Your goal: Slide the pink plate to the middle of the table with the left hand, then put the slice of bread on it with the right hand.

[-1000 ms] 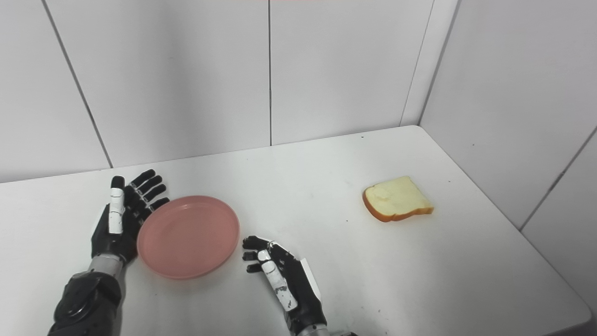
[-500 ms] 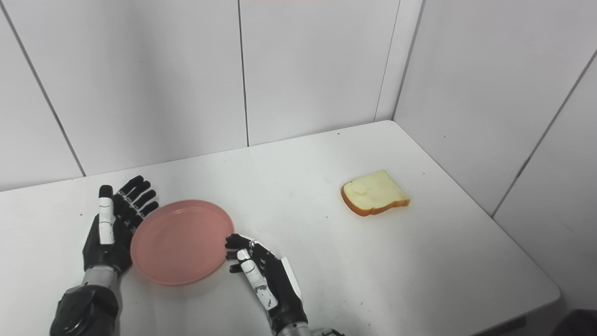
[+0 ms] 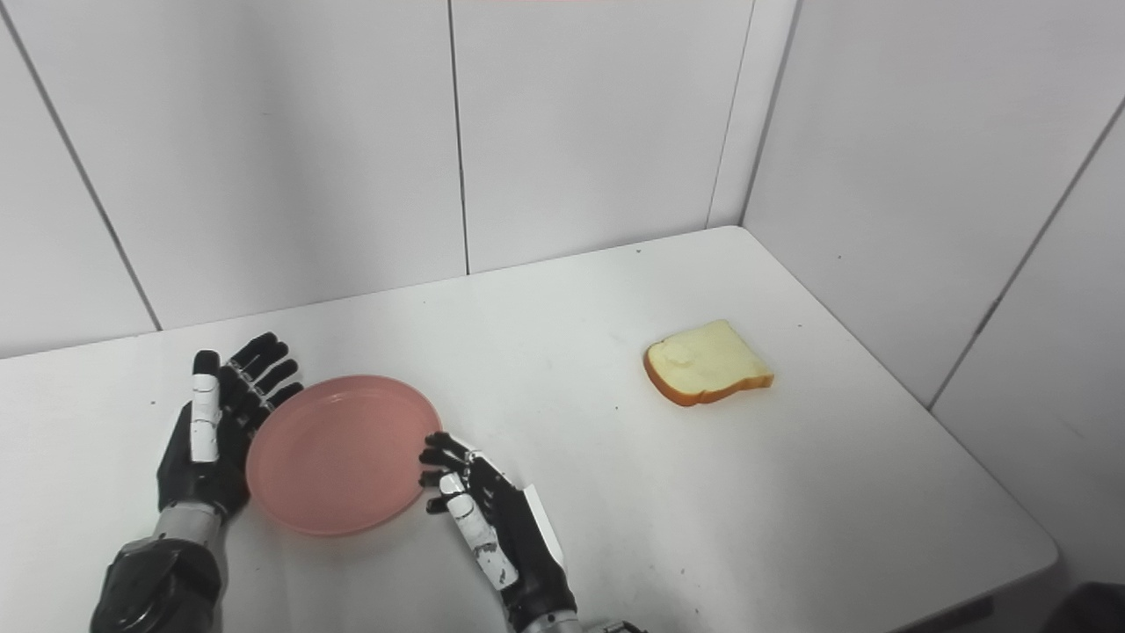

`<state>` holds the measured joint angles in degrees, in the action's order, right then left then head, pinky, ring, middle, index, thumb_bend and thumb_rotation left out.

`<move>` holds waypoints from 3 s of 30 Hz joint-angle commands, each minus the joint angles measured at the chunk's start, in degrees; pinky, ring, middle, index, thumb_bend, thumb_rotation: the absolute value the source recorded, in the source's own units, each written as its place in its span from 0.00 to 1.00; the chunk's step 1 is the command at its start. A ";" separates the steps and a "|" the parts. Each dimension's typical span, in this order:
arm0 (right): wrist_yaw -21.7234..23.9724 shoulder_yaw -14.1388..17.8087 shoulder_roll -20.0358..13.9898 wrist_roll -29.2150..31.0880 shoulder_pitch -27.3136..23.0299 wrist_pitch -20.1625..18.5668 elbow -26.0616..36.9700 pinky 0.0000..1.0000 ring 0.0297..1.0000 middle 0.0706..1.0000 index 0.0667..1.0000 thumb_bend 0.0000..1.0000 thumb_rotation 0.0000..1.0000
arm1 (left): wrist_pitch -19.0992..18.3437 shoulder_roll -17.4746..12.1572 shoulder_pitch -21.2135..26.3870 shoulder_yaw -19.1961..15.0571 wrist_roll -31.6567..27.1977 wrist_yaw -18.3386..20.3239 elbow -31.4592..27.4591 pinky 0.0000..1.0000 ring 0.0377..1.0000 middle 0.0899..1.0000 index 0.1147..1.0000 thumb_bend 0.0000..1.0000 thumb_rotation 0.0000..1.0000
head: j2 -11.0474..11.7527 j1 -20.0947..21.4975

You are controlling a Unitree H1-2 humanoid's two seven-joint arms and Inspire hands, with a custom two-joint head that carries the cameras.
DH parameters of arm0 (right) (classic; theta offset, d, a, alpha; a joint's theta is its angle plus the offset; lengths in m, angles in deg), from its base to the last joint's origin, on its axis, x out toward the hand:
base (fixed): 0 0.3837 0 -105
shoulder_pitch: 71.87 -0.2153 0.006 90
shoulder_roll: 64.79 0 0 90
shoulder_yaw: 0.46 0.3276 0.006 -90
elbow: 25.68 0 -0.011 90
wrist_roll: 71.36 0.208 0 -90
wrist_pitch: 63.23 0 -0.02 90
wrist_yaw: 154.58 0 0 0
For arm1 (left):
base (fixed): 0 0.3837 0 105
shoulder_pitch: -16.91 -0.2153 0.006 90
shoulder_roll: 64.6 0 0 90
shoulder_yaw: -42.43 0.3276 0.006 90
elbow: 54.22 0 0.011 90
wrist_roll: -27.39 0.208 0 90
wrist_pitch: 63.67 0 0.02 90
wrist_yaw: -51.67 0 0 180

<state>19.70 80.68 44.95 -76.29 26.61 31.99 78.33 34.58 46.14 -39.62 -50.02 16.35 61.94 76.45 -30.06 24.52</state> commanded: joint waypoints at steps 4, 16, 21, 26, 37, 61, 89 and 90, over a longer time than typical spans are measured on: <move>1.28 2.66 -2.84 -2.11 0.69 0.03 10.51 0.69 0.77 0.83 0.92 0.80 0.84 | -2.31 -0.47 -0.99 0.03 0.70 -0.75 4.49 0.74 0.78 0.78 0.67 0.94 0.85 | 0.24 0.07; 13.66 15.50 -25.52 -3.83 -14.61 -25.82 26.32 0.77 0.89 0.94 0.99 1.00 0.41 | -0.22 0.29 0.02 0.34 0.45 -0.75 7.74 0.74 0.78 0.79 0.67 0.92 0.87 | 1.21 -0.47; 20.34 18.27 -37.68 -3.48 -18.75 -31.73 24.31 0.78 0.92 0.99 1.00 1.00 0.31 | -0.06 0.91 -0.04 0.07 0.50 -1.36 7.97 0.75 0.78 0.79 0.68 0.94 0.87 | 1.22 -1.01; 27.90 16.57 -49.39 -5.02 -21.28 -30.45 18.40 0.78 0.93 0.99 1.00 1.00 0.27 | 0.45 0.84 0.06 0.35 0.89 -1.12 8.26 0.74 0.78 0.79 0.68 0.93 0.89 | 1.25 -1.20; 41.90 0.46 -66.61 -22.62 -33.66 -23.53 3.51 0.79 1.00 1.00 1.00 1.00 0.25 | 0.44 0.42 0.18 0.07 0.43 -0.67 8.07 0.72 0.79 0.79 0.69 0.91 0.88 | 1.08 -1.69; 57.43 -9.97 -64.57 -38.53 -45.33 -17.47 -13.00 1.00 1.00 1.00 1.00 1.00 0.22 | -0.01 0.67 -0.18 -0.32 0.27 -1.15 6.88 0.67 0.74 0.73 0.66 0.92 0.85 | 0.82 -2.63; 54.71 -12.37 -59.66 -41.76 -47.38 -10.96 -23.94 1.00 1.00 1.00 1.00 1.00 0.26 | -1.33 0.61 -0.48 -0.14 0.46 -1.04 5.81 0.67 0.73 0.71 0.64 0.91 0.84 | 0.36 -3.53; 54.03 -12.31 -59.48 -41.79 -47.23 -10.63 -24.25 1.00 1.00 1.00 1.00 1.00 0.23 | -1.33 0.54 -0.50 -0.12 0.49 -1.02 5.77 0.67 0.73 0.71 0.64 0.91 0.84 | 0.36 -3.53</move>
<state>76.00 67.26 -13.57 -117.43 -18.22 19.86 53.94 37.48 46.96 -37.68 -50.23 16.36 61.70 80.51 -29.62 21.01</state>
